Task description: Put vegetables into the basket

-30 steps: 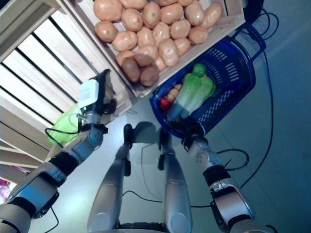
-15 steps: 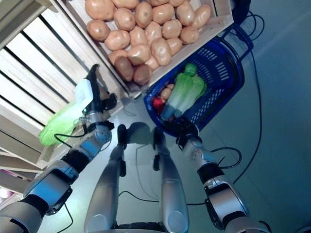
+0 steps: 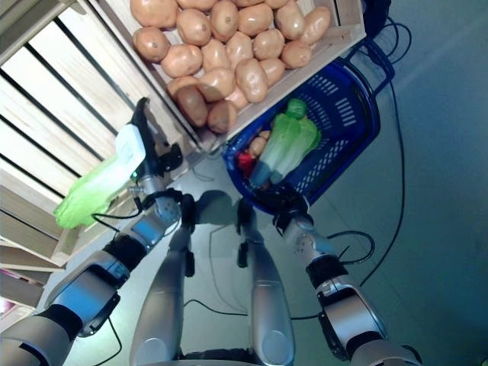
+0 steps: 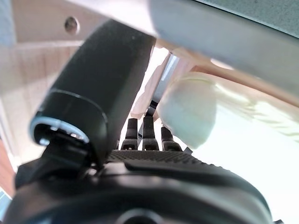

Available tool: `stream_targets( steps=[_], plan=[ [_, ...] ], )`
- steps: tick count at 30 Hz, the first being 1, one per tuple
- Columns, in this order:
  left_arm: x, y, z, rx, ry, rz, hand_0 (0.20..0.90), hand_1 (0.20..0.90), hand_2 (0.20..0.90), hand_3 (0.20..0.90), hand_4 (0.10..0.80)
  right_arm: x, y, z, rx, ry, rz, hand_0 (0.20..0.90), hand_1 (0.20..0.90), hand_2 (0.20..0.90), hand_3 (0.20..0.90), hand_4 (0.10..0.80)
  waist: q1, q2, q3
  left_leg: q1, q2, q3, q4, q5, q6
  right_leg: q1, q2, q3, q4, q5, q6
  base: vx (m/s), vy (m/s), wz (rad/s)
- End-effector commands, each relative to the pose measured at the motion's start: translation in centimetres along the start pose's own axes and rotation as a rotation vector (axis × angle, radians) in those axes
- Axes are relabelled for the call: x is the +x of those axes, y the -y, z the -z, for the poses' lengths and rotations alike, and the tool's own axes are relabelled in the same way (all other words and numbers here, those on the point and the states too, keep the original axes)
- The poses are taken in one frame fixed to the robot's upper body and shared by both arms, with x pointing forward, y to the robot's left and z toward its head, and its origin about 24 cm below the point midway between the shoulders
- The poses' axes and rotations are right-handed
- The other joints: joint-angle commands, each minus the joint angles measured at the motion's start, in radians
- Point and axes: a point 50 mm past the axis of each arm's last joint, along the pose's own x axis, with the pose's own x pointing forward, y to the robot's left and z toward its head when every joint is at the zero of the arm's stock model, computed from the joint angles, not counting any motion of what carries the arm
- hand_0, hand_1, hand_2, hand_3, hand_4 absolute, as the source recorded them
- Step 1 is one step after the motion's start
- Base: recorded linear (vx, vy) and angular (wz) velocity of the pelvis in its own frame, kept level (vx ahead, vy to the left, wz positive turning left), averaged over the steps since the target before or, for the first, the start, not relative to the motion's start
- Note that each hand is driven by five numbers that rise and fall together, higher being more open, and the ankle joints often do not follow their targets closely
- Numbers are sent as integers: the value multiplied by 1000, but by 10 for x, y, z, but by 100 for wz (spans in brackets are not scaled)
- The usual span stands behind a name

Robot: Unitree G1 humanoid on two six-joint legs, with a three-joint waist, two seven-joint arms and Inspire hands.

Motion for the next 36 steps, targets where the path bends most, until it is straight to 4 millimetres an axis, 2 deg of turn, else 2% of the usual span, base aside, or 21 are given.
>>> stream_targets(
  steps=[1, 9, 23, 29, 36],
  plan=[
    [-1, -20, 46, 110, -185, -145, 900, 900, 900, 900, 800, -5, 17, -2, -13, 68, 51, 900, 900, 900, 900, 800, 30, 10, -3, -54, -40, -24, 56, -7, -25, 39, 18, -34, -65, 103, 21, 0, 0, 0],
    [-8, -39, 82, 217, -251, -196, 900, 900, 900, 900, 800, -6, 35, -3, -20, 91, 74, 900, 900, 900, 900, 800, 33, 46, -3, -76, -46, -27, 78, -9, -29, 19, 2, -39, -48, 89, 20, 0, 19, 0],
    [-27, -58, 119, 364, -290, -213, 900, 900, 900, 900, 800, -10, 56, -6, -19, 134, 97, 900, 900, 900, 900, 800, 45, 88, -3, -107, -52, -31, 92, -8, -31, -6, -11, -46, -39, 72, 15, -9, 6, 2],
    [-32, -58, 122, 395, -273, -180, 900, 900, 900, 900, 800, -10, 57, -11, -26, 147, 102, 900, 900, 900, 900, 800, 48, 98, -3, -114, -50, -27, 93, -5, -31, -11, -13, -46, -37, 67, 11, 0, 0, 0],
    [-22, -58, 118, 402, -245, -146, 900, 900, 900, 900, 800, -9, 58, -13, -21, 149, 103, 900, 900, 900, 900, 800, 43, 95, -3, -110, -46, -21, 85, -2, -30, -6, -9, -44, -43, 67, 9, 0, 0, 0]
  ],
)
